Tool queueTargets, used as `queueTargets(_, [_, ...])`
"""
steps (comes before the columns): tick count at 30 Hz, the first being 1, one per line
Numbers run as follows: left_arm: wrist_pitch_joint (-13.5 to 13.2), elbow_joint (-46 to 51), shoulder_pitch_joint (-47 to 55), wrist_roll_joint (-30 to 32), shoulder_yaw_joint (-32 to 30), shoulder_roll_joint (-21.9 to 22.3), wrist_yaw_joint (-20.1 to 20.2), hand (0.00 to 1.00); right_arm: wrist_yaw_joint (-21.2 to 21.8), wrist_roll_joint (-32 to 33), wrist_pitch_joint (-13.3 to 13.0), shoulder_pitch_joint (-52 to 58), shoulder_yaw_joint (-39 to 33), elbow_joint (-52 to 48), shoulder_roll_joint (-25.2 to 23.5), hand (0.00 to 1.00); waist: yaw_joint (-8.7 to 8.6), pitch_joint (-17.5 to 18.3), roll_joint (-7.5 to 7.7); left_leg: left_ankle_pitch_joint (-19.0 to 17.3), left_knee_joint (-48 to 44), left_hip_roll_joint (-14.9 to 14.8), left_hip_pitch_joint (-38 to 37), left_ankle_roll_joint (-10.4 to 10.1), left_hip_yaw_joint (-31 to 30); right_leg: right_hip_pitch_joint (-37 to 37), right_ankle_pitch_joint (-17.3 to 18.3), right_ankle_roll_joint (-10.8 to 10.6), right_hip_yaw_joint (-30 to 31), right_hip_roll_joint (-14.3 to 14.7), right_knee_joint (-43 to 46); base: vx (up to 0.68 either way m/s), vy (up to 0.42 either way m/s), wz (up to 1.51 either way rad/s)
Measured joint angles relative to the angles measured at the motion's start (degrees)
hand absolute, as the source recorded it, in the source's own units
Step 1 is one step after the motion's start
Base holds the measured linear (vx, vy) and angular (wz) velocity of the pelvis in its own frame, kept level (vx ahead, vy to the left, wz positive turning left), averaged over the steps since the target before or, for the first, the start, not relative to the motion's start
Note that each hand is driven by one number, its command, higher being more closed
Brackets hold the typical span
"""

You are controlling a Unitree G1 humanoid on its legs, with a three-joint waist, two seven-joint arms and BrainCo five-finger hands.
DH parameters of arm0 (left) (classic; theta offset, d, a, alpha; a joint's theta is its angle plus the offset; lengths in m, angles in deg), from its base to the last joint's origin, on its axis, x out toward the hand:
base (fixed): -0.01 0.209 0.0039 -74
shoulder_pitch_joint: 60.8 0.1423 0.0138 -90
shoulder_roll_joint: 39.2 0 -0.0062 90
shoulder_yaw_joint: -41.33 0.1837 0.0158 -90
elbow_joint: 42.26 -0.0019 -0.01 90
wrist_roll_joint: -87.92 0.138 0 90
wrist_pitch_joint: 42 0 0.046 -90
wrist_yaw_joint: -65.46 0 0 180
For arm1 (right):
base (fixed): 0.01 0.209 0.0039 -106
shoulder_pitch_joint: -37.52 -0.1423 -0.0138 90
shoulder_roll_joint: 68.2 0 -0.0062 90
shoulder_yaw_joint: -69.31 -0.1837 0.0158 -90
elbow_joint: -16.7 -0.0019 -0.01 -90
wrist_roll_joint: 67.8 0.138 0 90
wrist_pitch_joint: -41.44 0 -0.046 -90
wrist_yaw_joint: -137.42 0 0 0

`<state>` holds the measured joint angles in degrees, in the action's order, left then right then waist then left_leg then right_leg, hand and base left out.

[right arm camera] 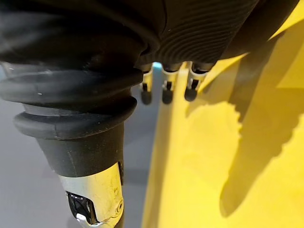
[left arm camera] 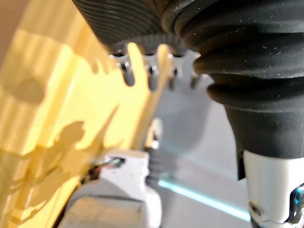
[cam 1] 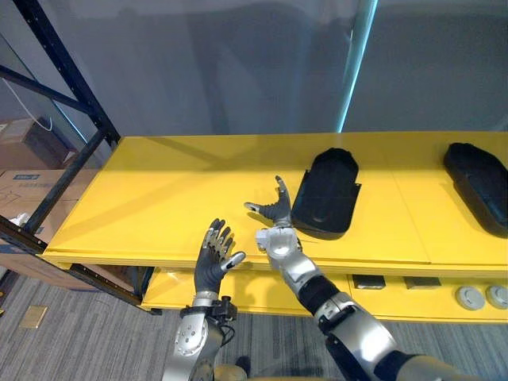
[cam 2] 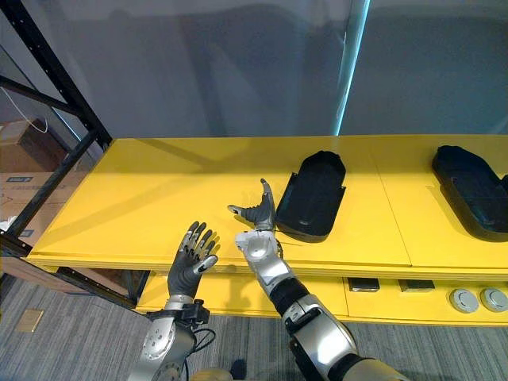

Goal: Walk over and take plastic housings, then place them on the shelf

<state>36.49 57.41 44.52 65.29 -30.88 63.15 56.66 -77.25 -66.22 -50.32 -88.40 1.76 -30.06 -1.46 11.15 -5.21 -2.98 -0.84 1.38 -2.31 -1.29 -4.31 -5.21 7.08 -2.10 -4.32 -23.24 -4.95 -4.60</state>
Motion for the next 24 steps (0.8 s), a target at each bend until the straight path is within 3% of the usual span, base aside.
queueTargets(12, [1.8,0.0,0.0,0.0,1.0,-0.4,0.4,0.0,3.8,2.2,-2.1,3.6,-2.2,-2.4,1.9,0.0,-1.21,-0.6,0.68,-0.9,0.0,-0.2,-1.3,0.0,2.5,0.2,0.0,0.0,2.1,-0.1,0.0,0.0,0.009,-0.09])
queueTargets(24, [3.0,0.0,0.1,0.0,1.1,-0.4,0.1,0.0,6.2,2.2,-2.1,4.4,-5.4,-2.8,3.3,0.0,-2.43,-0.6,0.68,-1.5,-0.1,-0.2,-1.8,0.1,4.0,0.4,0.0,0.0,3.1,-0.3,0.0,0.0,0.005,-0.03])
